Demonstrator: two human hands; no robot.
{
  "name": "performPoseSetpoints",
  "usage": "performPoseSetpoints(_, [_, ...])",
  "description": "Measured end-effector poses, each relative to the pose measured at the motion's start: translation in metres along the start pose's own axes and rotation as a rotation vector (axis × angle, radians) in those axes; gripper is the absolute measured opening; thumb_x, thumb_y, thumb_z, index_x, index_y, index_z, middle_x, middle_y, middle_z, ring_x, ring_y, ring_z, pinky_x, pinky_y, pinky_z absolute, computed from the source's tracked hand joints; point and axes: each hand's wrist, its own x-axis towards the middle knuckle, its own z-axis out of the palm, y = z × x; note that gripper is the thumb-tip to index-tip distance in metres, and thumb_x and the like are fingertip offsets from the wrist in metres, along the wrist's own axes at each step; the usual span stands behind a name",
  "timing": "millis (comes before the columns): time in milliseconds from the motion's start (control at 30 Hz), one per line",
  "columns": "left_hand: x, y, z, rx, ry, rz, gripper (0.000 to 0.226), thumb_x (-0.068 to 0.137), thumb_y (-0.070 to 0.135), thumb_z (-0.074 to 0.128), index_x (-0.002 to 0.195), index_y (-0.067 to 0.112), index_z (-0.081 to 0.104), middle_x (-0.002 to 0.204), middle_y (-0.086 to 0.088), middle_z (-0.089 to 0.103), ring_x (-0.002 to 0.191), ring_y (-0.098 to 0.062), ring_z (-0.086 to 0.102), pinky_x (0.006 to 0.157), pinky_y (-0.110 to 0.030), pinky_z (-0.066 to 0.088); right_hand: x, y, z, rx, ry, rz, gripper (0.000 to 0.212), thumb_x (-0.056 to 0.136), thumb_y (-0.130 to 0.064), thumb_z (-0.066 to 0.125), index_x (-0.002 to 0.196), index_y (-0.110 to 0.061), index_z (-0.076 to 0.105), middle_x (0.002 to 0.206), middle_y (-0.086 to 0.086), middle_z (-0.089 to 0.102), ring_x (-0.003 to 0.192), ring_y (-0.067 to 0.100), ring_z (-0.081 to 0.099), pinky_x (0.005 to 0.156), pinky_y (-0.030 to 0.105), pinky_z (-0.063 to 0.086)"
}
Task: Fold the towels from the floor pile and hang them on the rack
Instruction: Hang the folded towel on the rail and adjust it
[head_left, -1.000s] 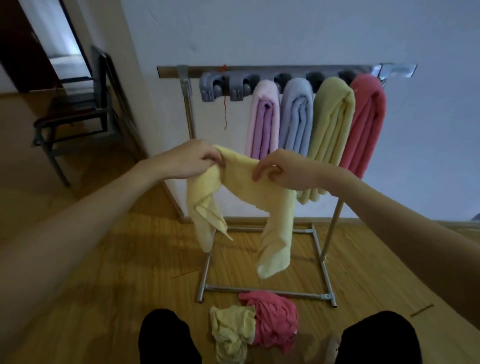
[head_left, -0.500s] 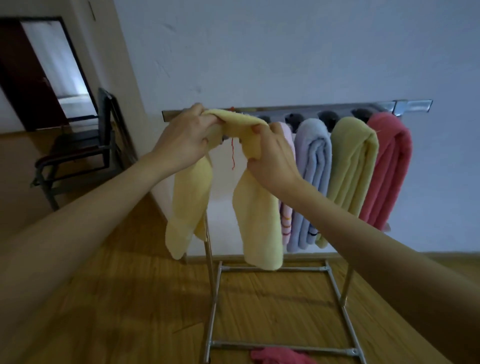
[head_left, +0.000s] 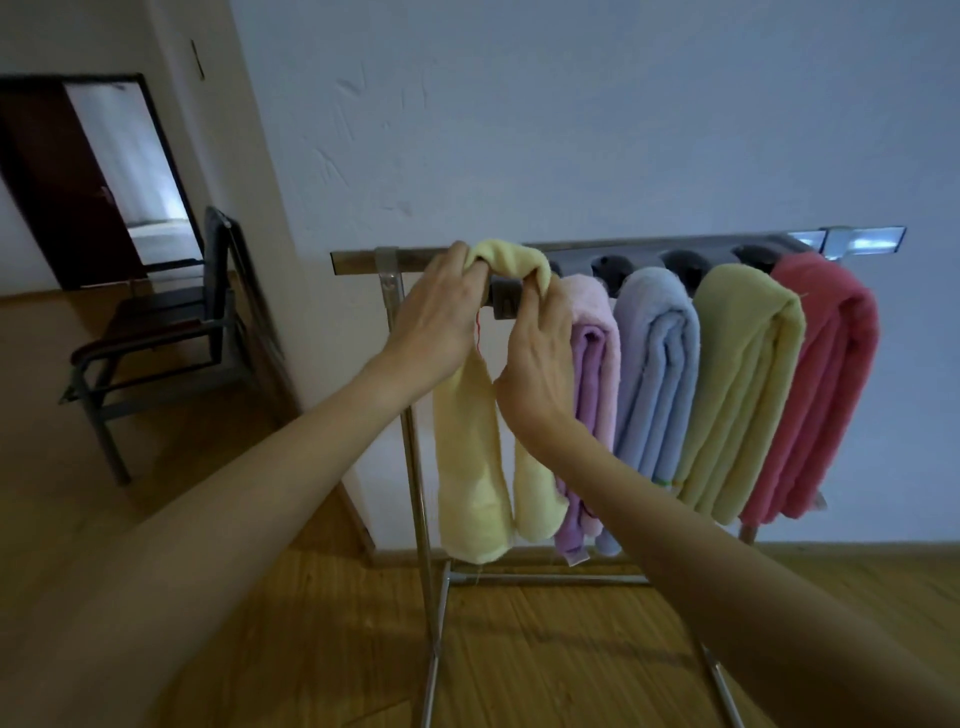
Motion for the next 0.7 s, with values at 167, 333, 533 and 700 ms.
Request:
performPoseSetpoints(167, [-0.012, 0.000, 0.027, -0.024, -0.022, -0.001, 0.037, 0.085, -0.007, 0.051, 0.120, 0.005, 0.050, 0.123, -0.013, 0.048, 0.115, -0.031, 0.048, 0.077, -0.038, 0.053, -0.018, 0.021, 0.010, -0.112, -0.029, -0.097, 0.081, 0.078, 0.008, 0.060, 0.148, 0.000, 0.018, 0.154, 0.019, 0.019, 0.142, 0.030, 0.023, 0.111, 0.028, 0.015])
performPoseSetpoints(333, [-0.019, -0.009, 0.047, -0.020, -0.015, 0.054, 0.026, 0.089, -0.003, 0.052, 0.113, 0.007, 0.053, 0.109, -0.010, 0.050, 0.094, -0.023, 0.052, 0.067, -0.027, 0.043, -0.033, 0.041, 0.021, -0.097, -0.105, -0.154, 0.084, 0.067, 0.019, 0.056, 0.144, 0.005, 0.026, 0.148, 0.029, 0.028, 0.131, 0.040, 0.040, 0.105, 0.042, 0.043])
performPoseSetpoints(533, [-0.041, -0.005, 0.065, -0.037, 0.009, 0.107, 0.041, 0.089, -0.001, 0.053, 0.129, 0.007, 0.048, 0.121, -0.013, 0.050, 0.104, -0.026, 0.051, 0.079, -0.033, 0.051, -0.045, 0.068, 0.031, 0.055, -0.179, -0.272, 0.079, 0.076, 0.013, 0.046, 0.149, -0.004, 0.019, 0.145, 0.023, 0.037, 0.130, 0.036, 0.041, 0.097, 0.040, 0.048])
performPoseSetpoints(700, [-0.065, 0.005, 0.074, -0.301, 0.066, 0.029, 0.061, 0.090, 0.002, 0.052, 0.144, 0.018, 0.031, 0.120, -0.011, 0.046, 0.102, -0.024, 0.050, 0.081, -0.036, 0.049, -0.051, 0.088, 0.022, 0.331, -0.134, -0.303, 0.072, 0.081, 0.007, 0.040, 0.148, -0.008, 0.019, 0.120, 0.020, 0.052, 0.101, 0.027, 0.052, 0.090, 0.032, 0.047])
